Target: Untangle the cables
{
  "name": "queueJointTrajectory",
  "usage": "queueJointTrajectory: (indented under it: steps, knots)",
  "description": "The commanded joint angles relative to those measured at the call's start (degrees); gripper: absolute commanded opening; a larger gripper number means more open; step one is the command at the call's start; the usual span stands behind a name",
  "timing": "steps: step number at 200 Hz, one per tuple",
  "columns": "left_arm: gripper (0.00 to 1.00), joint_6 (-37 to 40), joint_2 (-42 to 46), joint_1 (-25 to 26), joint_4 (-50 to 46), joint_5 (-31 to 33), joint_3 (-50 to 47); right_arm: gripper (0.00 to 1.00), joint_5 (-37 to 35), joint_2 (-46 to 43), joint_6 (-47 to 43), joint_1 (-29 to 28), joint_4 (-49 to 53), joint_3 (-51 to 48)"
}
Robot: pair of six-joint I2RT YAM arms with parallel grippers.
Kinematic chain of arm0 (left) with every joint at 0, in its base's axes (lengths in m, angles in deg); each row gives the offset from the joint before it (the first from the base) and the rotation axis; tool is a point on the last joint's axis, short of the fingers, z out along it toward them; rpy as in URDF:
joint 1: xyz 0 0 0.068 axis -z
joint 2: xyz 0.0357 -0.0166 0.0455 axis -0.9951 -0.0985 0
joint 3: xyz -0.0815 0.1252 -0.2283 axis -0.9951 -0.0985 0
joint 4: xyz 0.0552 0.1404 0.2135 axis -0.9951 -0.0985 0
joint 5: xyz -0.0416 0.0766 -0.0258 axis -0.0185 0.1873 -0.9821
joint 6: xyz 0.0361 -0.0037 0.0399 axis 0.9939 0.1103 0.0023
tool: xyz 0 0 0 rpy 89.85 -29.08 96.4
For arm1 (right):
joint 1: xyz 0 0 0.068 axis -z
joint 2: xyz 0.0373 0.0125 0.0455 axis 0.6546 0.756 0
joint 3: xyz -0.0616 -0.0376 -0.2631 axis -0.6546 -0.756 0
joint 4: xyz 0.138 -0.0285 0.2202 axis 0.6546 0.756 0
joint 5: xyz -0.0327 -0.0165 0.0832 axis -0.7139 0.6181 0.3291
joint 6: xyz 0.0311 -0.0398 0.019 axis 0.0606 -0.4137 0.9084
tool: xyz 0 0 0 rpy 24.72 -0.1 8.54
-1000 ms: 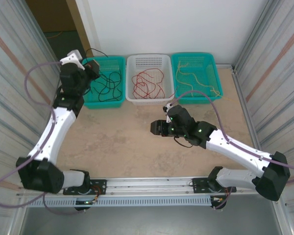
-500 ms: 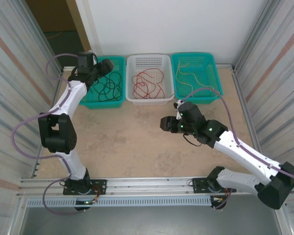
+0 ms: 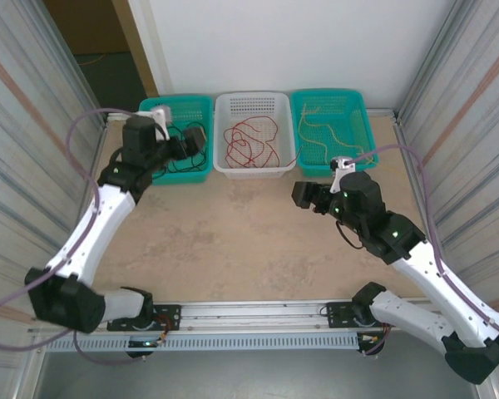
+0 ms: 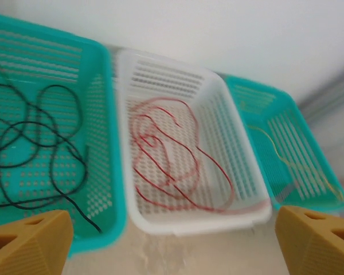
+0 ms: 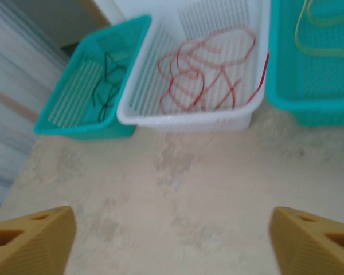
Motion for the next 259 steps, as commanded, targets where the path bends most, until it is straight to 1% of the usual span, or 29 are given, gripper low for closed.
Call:
queueJointTrajectory:
  steps: [1, 9, 26, 36, 44, 63, 81, 103, 111, 127, 134, 143, 149, 157, 166, 173, 183, 192, 196, 204, 210, 215, 218, 222, 227, 233, 244, 254, 259]
  knots:
    - [0.97, 13.2, 6.2, 4.2, -3.5, 6.4, -6.6, 0.99, -6.8, -0.5, -7.8, 1.0, -5.5, -3.1]
    - [0.99, 14.8, 8.5, 5.0, -2.9, 10.9, -9.7, 0.99, -8.7, 0.1, -8.7, 1.2, -6.2, -5.0]
    - [0.99, 14.8, 11.9, 5.2, 1.7, 25.2, -17.9, 0.99, -17.0, 2.5, -11.4, 1.9, -9.0, -8.8]
    - [0.99, 14.9, 12.7, 5.0, 6.8, 32.9, -23.8, 0.99, -21.5, 5.2, -11.5, 4.1, -9.3, -9.6]
    - [0.99, 15.9, 12.5, 4.7, 11.3, 36.1, -29.0, 0.99, -23.1, 7.8, -11.5, 6.6, -9.3, -10.0]
    - [0.99, 24.3, 10.2, 2.4, 27.3, 34.5, -38.8, 0.99, -27.0, 13.3, -9.6, 13.0, -13.4, -13.0]
    - [0.99, 22.0, 6.6, -3.5, 34.2, 37.6, -41.5, 0.99, -27.2, 13.8, -6.5, 19.8, -21.7, -19.1]
    - [0.99, 22.9, 1.6, -10.7, 41.9, 33.2, -43.8, 0.99, -30.2, 14.7, -6.4, 25.6, -33.2, -26.4]
    - [0.99, 22.4, -0.8, -12.7, 44.9, 31.3, -44.7, 0.99, -28.6, 15.7, -5.2, 28.4, -30.1, -24.9]
    - [0.99, 21.3, -4.3, -15.9, 51.4, 27.8, -46.0, 0.99, -33.8, 20.8, -7.6, 29.6, -31.9, -22.6]
    - [0.99, 19.3, -4.5, -16.8, 50.8, 25.1, -45.7, 0.99, -36.6, 23.6, -10.5, 29.7, -35.3, -22.4]
    - [0.99, 19.1, -6.4, -17.5, 56.7, 22.3, -47.2, 0.99, -40.3, 27.2, -13.5, 29.9, -40.7, -22.7]
    - [0.99, 19.4, -8.1, -17.4, 58.0, 20.8, -47.3, 0.99, -40.8, 29.5, -15.0, 30.4, -44.4, -23.2]
    - [0.99, 21.1, -10.1, -17.3, 61.5, 20.0, -47.3, 0.99, -39.0, 32.4, -16.2, 31.5, -49.8, -24.6]
    - [0.99, 21.9, -9.8, -17.0, 57.2, 17.0, -45.6, 0.99, -34.7, 35.2, -18.9, 33.1, -58.0, -26.5]
    - [0.99, 23.2, -10.8, -16.9, 58.1, 15.1, -45.4, 0.99, -31.2, 35.4, -18.9, 33.1, -57.2, -25.8]
    - [0.99, 25.1, -13.5, -16.9, 61.5, 10.1, -46.2, 1.00, -21.8, 36.8, -22.3, 33.9, -63.8, -27.7]
    - [0.99, 26.9, -16.8, -16.4, 69.3, 10.0, -47.5, 0.99, -18.3, 39.8, -25.2, 34.1, -69.2, -28.6]
    - [0.99, 26.4, -16.1, -16.3, 67.5, 9.6, -47.0, 0.99, -15.4, 39.9, -26.6, 33.9, -70.7, -28.9]
    - [0.99, 25.8, -14.5, -16.4, 61.4, 9.0, -46.0, 0.99, -8.5, 38.7, -26.6, 34.9, -68.0, -29.0]
    - [0.99, 26.2, -15.8, -16.5, 65.0, 9.2, -46.7, 0.99, -2.2, 38.7, -25.6, 37.5, -69.9, -30.6]
    - [0.99, 26.5, -16.4, -16.4, 66.8, 9.6, -46.8, 0.99, 1.4, 40.9, -24.9, 39.5, -75.9, -33.0]
    - [0.99, 26.3, -16.1, -16.4, 66.1, 9.3, -46.7, 0.99, 1.2, 42.5, -24.9, 40.0, -81.5, -34.3]
    - [0.99, 26.0, -15.4, -16.5, 64.6, 9.1, -46.5, 0.99, 1.1, 42.8, -25.2, 39.8, -84.7, -35.3]
    - [0.99, 25.8, -14.8, -16.5, 62.4, 8.9, -46.1, 0.99, 1.2, 41.2, -25.4, 39.4, -80.8, -34.5]
    - [0.99, 26.0, -15.5, -16.5, 64.1, 9.1, -46.4, 0.99, 0.8, 39.9, -25.0, 39.1, -73.6, -32.6]
    - [0.99, 26.1, -15.7, -16.4, 65.1, 9.4, -46.6, 0.99, -0.1, 42.1, -26.0, 38.7, -79.4, -33.2]
    - [0.99, 26.3, -14.9, -15.7, 63.3, 10.6, -46.4, 0.99, -0.4, 40.4, -25.1, 38.9, -73.7, -32.1]
    - [0.99, 26.7, -15.3, -15.2, 64.1, 11.3, -46.5, 0.99, -0.4, 40.9, -25.3, 38.9, -75.4, -32.5]
